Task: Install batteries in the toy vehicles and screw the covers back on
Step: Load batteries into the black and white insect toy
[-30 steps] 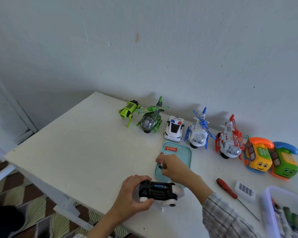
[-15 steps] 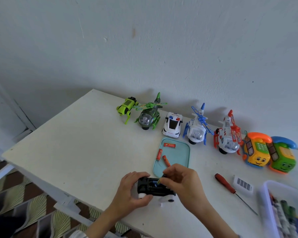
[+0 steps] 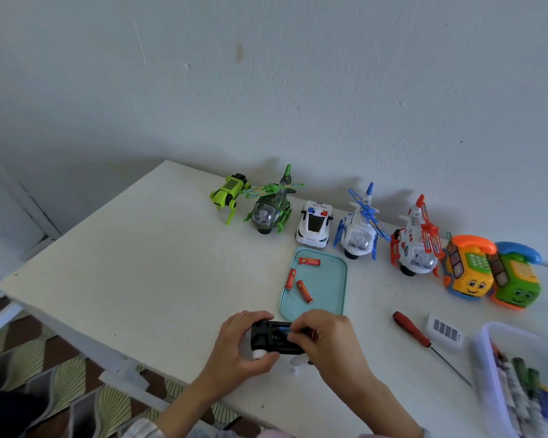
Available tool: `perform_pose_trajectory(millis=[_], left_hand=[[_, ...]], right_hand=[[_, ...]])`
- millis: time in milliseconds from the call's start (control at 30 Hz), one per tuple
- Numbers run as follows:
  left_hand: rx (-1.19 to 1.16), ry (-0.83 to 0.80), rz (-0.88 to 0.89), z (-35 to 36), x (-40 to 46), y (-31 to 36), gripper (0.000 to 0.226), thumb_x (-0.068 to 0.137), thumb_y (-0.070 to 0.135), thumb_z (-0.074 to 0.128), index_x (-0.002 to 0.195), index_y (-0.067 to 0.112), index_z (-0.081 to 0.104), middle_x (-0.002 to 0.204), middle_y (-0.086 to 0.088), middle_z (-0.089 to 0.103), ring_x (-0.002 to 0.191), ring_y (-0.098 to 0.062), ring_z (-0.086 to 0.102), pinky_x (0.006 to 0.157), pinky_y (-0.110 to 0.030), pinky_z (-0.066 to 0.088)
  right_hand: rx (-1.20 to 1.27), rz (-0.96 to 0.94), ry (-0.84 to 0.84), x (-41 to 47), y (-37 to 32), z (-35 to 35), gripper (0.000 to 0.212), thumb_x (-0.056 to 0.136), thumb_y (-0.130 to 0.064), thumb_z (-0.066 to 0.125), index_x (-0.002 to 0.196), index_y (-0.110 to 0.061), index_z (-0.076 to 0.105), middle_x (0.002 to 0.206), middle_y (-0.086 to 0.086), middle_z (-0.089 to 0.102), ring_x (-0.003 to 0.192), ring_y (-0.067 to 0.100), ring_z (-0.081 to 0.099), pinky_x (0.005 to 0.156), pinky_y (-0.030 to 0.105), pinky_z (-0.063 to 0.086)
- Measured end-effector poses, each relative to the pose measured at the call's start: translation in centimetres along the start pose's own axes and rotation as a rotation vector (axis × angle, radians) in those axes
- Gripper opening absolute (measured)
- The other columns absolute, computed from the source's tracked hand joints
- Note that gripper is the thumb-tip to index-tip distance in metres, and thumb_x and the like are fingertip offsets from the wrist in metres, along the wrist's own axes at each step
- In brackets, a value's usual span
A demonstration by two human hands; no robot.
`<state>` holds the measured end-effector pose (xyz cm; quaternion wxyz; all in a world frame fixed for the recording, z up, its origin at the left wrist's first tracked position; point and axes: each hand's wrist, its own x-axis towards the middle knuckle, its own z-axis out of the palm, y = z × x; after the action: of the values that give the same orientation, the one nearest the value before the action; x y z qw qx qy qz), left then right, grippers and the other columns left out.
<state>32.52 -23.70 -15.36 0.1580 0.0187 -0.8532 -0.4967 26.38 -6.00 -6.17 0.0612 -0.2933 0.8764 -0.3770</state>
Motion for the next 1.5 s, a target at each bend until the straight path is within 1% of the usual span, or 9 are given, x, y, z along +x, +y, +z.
perform_pose_trajectory(millis=[200,433,633,800,1000,1167,1300,1400,1500], left_hand=[[0.0,0.001,0.005,-0.1,0.1,0.2,0.051,0.07,0.036,0.075,0.116,0.041,0.055,0.102,0.015,0.062,0.096,-0.014,0.06,0.086,-0.045,0.049],[0.036,0.0,0.039,-0.2,0.0,0.5,0.047,0.068,0.033,0.074,0.11,0.041,0.054,0.098,0.016,0.061,0.094,-0.01,0.059,0.087,-0.044,0.047],[0.053,0.008,0.058,0.1,0.1,0.8,0.046,0.068,0.034,0.071,0.107,0.044,0.05,0.096,0.018,0.058,0.092,-0.006,0.057,0.088,-0.037,0.044],[0.054,-0.001,0.057,0.3,0.2,0.8,0.046,0.069,0.033,0.074,0.107,0.042,0.05,0.097,0.019,0.059,0.092,-0.007,0.058,0.085,-0.04,0.047],[0.031,-0.013,0.028,0.3,0.3,0.3,0.05,0.068,0.045,0.08,0.109,0.039,0.052,0.1,0.014,0.061,0.092,-0.013,0.06,0.081,-0.044,0.05],[-0.018,0.045,0.033,0.0,0.9,1.7,0.045,0.065,0.047,0.078,0.103,0.041,0.054,0.095,0.014,0.063,0.088,-0.012,0.063,0.078,-0.028,0.05],[-0.072,0.039,0.063,-0.4,2.6,4.0,0.04,0.064,0.048,0.077,0.097,0.037,0.058,0.089,0.008,0.065,0.082,-0.016,0.062,0.071,-0.026,0.048],[-0.133,0.036,0.061,-1.0,4.3,6.0,0.041,0.059,0.05,0.075,0.094,0.036,0.059,0.085,0.006,0.065,0.078,-0.015,0.061,0.071,-0.023,0.046],[-0.173,-0.006,0.053,-1.7,6.4,8.3,0.045,0.055,0.057,0.074,0.093,0.038,0.059,0.082,0.007,0.067,0.079,-0.013,0.061,0.069,-0.017,0.046]], right_hand=[[-0.143,-0.212,-0.001,0.2,1.0,0.6,0.015,0.077,-0.004,0.063,0.079,-0.013,0.074,0.084,-0.007,0.055,0.065,0.008,0.056,0.064,0.0,0.038],[-0.093,-0.14,0.169,0.0,1.7,0.8,0.02,0.066,-0.008,0.07,0.074,-0.026,0.07,0.061,-0.027,0.056,0.07,0.014,0.046,0.05,0.035,0.052],[-0.326,-0.273,0.203,-0.4,1.3,1.5,0.021,0.053,-0.005,0.067,0.061,-0.024,0.066,0.051,-0.014,0.053,0.05,0.008,0.042,0.054,0.02,0.034],[-0.591,-0.414,0.325,-2.4,2.6,3.8,0.029,0.074,-0.01,0.051,0.091,-0.015,0.074,0.081,0.004,0.072,0.058,0.019,0.059,0.074,0.031,0.037],[-0.536,-0.396,0.232,-2.9,2.4,3.6,0.033,0.078,-0.013,0.049,0.101,-0.012,0.072,0.092,0.007,0.073,0.058,0.014,0.062,0.071,0.025,0.04],[0.167,0.008,0.195,-1.6,1.8,-1.1,0.022,0.086,-0.006,0.061,0.098,-0.021,0.072,0.079,-0.026,0.066,0.063,0.002,0.059,0.054,0.005,0.038],[-0.148,0.119,0.317,0.2,6.4,-6.8,0.032,0.085,0.005,0.057,0.107,-0.014,0.069,0.096,-0.015,0.065,0.084,-0.002,0.058,0.069,0.005,0.038],[-0.55,0.475,-0.021,0.8,12.0,-10.1,0.048,0.089,0.003,0.047,0.132,-0.018,0.047,0.126,0.004,0.05,0.112,0.019,0.051,0.086,0.024,0.043],[-0.757,0.602,-0.233,0.0,15.2,-11.5,0.047,0.091,-0.001,0.045,0.134,-0.019,0.04,0.121,0.007,0.045,0.111,0.026,0.05,0.087,0.031,0.044]])
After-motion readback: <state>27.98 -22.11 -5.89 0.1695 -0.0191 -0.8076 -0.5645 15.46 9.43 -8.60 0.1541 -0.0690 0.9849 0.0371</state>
